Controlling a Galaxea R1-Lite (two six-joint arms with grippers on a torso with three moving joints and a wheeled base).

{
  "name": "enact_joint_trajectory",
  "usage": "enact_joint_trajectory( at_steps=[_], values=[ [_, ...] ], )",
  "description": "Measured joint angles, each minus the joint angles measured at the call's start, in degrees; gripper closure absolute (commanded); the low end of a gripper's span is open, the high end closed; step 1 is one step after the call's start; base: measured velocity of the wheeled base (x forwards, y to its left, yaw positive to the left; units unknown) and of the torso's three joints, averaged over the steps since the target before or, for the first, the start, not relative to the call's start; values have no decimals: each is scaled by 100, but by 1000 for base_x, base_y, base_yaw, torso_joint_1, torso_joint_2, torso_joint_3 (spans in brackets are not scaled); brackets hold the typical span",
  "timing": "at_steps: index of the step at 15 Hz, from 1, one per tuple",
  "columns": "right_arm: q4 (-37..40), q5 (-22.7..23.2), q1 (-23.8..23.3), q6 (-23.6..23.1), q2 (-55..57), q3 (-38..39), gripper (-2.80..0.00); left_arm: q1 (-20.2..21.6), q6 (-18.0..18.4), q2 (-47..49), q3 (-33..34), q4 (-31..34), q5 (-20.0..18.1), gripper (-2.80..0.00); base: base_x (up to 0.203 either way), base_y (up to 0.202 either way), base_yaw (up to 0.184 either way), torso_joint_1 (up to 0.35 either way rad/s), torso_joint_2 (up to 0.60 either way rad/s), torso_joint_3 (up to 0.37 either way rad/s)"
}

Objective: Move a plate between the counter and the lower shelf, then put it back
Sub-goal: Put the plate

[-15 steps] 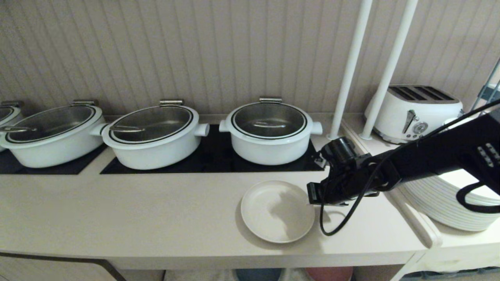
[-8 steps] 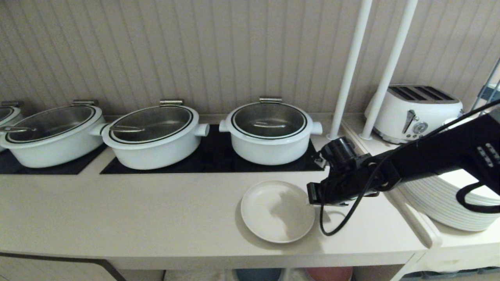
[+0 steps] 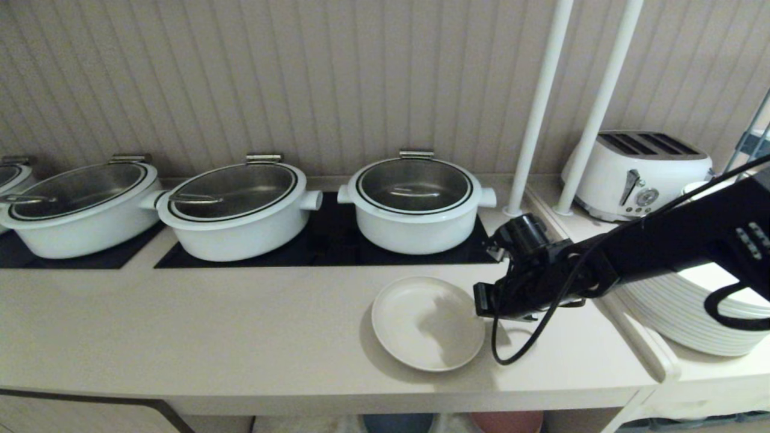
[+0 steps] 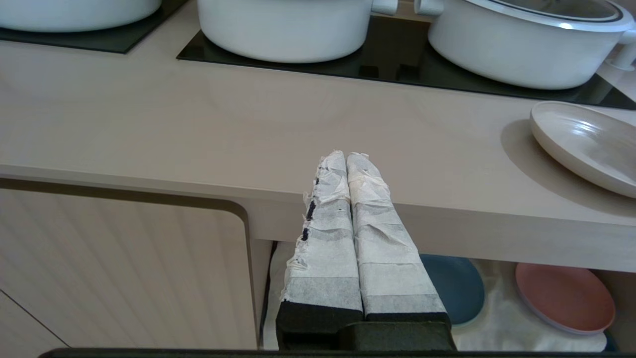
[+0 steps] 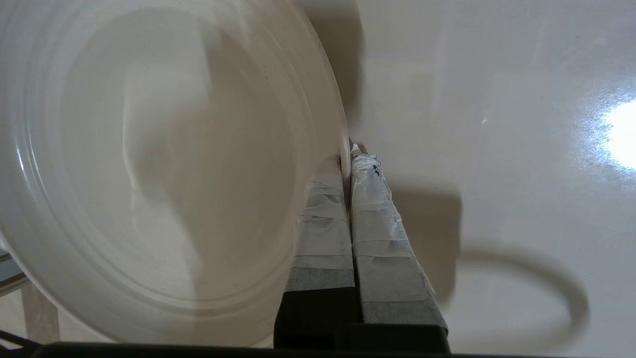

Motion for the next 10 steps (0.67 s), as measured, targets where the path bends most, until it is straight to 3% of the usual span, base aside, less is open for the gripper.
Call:
enact_joint_trajectory(
  at_steps=[10],
  values=[
    [-175, 0, -2, 8, 53, 10, 0, 0, 0, 0, 0, 0, 1, 0, 0, 0, 0, 0, 0, 0]
  ],
)
